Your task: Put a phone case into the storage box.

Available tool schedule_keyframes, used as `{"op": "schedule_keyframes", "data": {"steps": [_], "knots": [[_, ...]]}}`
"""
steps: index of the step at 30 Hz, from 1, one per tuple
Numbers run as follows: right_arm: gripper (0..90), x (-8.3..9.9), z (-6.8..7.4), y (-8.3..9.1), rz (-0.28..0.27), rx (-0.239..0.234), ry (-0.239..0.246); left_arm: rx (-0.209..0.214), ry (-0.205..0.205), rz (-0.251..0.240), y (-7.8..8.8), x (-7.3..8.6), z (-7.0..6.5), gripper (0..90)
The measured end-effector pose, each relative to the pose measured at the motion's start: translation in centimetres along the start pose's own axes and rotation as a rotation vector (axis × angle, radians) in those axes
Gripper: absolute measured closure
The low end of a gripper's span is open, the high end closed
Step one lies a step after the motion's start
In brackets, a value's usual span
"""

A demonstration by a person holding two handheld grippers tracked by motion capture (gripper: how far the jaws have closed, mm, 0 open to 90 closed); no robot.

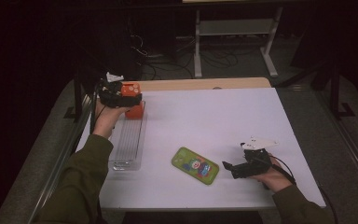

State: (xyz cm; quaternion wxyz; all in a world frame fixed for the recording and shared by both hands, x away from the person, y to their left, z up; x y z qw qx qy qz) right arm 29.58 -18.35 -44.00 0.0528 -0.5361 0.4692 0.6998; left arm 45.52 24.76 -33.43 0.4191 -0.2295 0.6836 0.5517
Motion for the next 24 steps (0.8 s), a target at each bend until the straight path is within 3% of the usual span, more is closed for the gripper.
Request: {"op": "schedule_keyframes", "data": {"steps": [8,11,24], "knots": [[0.6,0.0,-0.1,0.1,-0.008,-0.001,-0.002,0.094,-0.033,0.01,1.8,0.4,-1.0,0.0],[0.6,0.0,-0.1,0.0,-0.003,-0.007,-0.002,0.135,-0.078,0.027,2.1,0.6,-1.6,0.0],[0.6,0.0,-0.1,0.2,-0.004,-0.007,0.004,0.327,-0.165,0.031,3.0,1.9,-5.4,0.0]]}}
Point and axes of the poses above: each handheld gripper's, and its own axes: y roughly backward along the jaws, x roughly out of its underside, z roughly to its left, the point moved 1 cm from there along -y, roughly forward along the jaws, and after that the axes turned 5 degrees about y, right-handed, at the moved point
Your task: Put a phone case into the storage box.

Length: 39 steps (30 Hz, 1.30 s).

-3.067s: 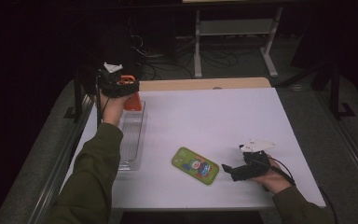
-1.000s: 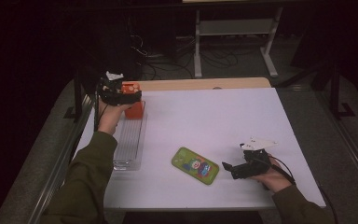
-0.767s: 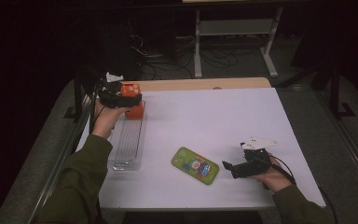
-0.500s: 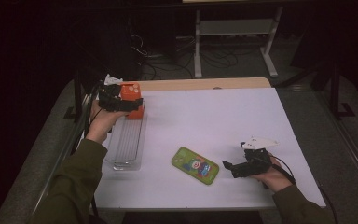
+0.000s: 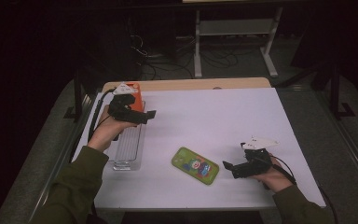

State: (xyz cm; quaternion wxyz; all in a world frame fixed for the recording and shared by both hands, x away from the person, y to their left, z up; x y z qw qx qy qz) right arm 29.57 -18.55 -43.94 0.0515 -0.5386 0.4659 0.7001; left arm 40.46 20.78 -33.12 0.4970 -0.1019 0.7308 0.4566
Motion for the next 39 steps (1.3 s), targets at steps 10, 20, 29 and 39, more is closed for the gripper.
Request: {"op": "schedule_keyframes", "data": {"steps": [10,20,29,39], "knots": [[0.6,-0.1,0.1,0.2,0.012,-0.007,-0.001,0.134,-0.037,-0.007,-0.9,1.5,-3.5,0.0],[0.8,-0.4,0.0,0.4,0.015,-0.009,-0.003,0.211,-0.095,0.027,-1.3,3.9,-5.6,0.0],[0.8,-1.5,0.1,0.9,0.032,-0.057,-0.003,0.25,-0.099,0.062,-1.7,5.7,-6.4,0.0],[0.9,-3.1,0.6,0.3,0.086,-0.116,-0.012,0.273,-0.132,0.085,-2.3,5.9,-7.1,0.0]]}}
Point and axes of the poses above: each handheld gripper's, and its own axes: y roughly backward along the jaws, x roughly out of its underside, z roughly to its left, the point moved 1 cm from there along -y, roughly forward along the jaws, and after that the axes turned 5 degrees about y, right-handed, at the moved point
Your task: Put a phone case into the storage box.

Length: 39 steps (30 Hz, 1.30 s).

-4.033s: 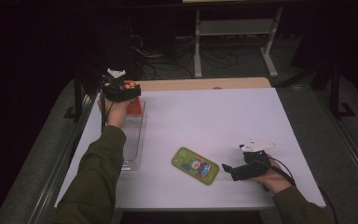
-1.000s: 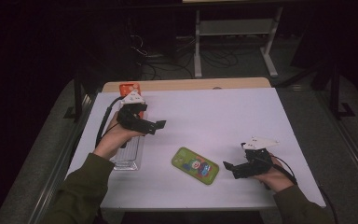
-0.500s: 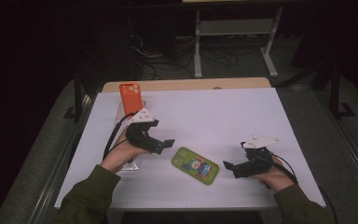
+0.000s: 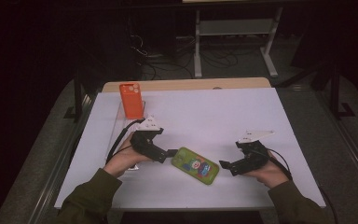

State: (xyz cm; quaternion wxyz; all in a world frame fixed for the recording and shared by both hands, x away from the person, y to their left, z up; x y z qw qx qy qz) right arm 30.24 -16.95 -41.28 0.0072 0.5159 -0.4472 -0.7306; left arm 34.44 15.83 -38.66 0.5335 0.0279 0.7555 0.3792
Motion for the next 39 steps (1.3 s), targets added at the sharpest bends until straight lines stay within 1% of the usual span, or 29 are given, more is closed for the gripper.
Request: {"op": "schedule_keyframes", "data": {"steps": [5,9,12,14,18,25,27,32,34,35,36,37,39], "knots": [[1.0,-1.2,0.7,-0.9,0.036,-0.022,0.016,0.006,0.005,-0.005,0.1,-0.1,-0.1,0.0],[1.2,-2.0,1.3,-1.9,0.075,-0.043,0.025,0.006,0.022,-0.017,0.1,-0.1,-0.1,0.0],[1.2,-2.5,1.8,-2.5,0.099,-0.049,0.05,0.003,0.028,-0.016,0.0,-0.1,-0.1,0.0],[2.2,-2.8,2.1,-3.0,0.116,-0.057,0.062,0.004,0.025,-0.007,0.0,0.0,-0.1,0.0],[3.2,-3.3,2.7,-4.0,0.158,-0.071,0.087,0.008,0.021,-0.008,0.0,0.0,-0.2,0.0],[4.3,-3.9,3.8,-5.7,0.209,-0.102,0.121,0.008,0.025,-0.01,0.0,0.0,-0.1,0.0],[5.0,-4.0,4.1,-6.1,0.226,-0.102,0.128,0.006,0.032,-0.009,0.0,0.0,-0.1,0.0],[6.5,-4.2,4.7,-7.3,0.274,-0.103,0.151,0.006,0.032,-0.005,-0.1,0.0,-0.1,0.0],[7.1,-4.2,4.9,-7.7,0.289,-0.094,0.161,0.006,0.028,-0.005,0.0,0.0,-0.1,0.0],[7.9,-4.2,5.1,-7.8,0.295,-0.102,0.158,0.008,0.03,-0.009,0.0,0.0,-0.1,0.0],[8.3,-4.1,5.2,-7.9,0.306,-0.098,0.169,0.007,0.03,-0.011,0.0,0.0,0.0,0.0],[8.6,-4.0,5.1,-8.2,0.307,-0.085,0.192,0.006,0.029,-0.01,0.1,0.0,0.0,0.0],[9.4,-3.8,5.2,-8.4,0.325,-0.086,0.189,0.007,0.037,-0.012,0.1,0.1,0.0,0.0]]}}
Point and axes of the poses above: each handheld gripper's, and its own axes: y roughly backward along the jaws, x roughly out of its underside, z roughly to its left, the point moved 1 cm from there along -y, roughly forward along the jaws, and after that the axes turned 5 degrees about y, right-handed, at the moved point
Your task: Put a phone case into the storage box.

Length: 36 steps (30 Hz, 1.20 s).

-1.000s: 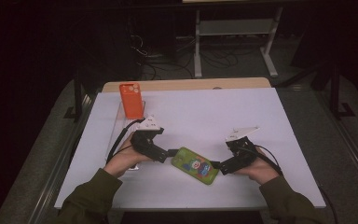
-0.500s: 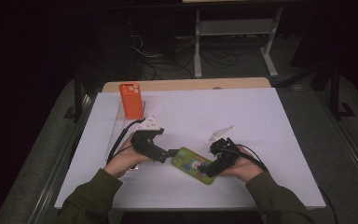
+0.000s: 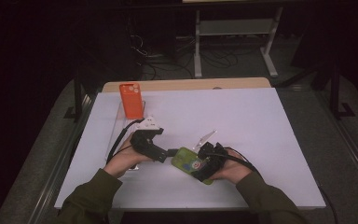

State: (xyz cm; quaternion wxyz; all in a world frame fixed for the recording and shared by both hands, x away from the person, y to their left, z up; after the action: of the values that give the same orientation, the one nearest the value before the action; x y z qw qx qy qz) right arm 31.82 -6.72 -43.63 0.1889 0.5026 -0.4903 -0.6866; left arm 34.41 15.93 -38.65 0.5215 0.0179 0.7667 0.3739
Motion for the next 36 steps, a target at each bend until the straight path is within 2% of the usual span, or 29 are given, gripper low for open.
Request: {"op": "schedule_keyframes", "data": {"steps": [6,15,18,24,31,36], "knots": [[12.6,0.12,0.34,-0.59,0.029,0.003,0.016,0.001,0.004,0.0,0.0,0.0,0.02,0.0],[13.6,0.26,0.54,-0.77,0.053,0.004,0.012,0.005,0.005,-0.002,0.0,0.0,0.09,0.0],[14.0,0.34,0.55,-0.9,0.052,0.026,0.03,0.005,0.006,0.0,0.0,0.02,0.12,0.0],[14.9,0.7,0.62,-0.86,0.026,0.023,0.027,0.003,-0.001,0.005,-0.07,0.06,0.17,0.0],[15.8,0.63,0.71,-0.84,0.029,0.026,0.016,0.002,0.005,0.004,-0.05,0.08,0.23,0.0],[15.9,0.66,0.38,-0.68,0.032,0.016,0.028,0.007,0.007,-0.004,0.01,0.05,0.18,0.0]]}}
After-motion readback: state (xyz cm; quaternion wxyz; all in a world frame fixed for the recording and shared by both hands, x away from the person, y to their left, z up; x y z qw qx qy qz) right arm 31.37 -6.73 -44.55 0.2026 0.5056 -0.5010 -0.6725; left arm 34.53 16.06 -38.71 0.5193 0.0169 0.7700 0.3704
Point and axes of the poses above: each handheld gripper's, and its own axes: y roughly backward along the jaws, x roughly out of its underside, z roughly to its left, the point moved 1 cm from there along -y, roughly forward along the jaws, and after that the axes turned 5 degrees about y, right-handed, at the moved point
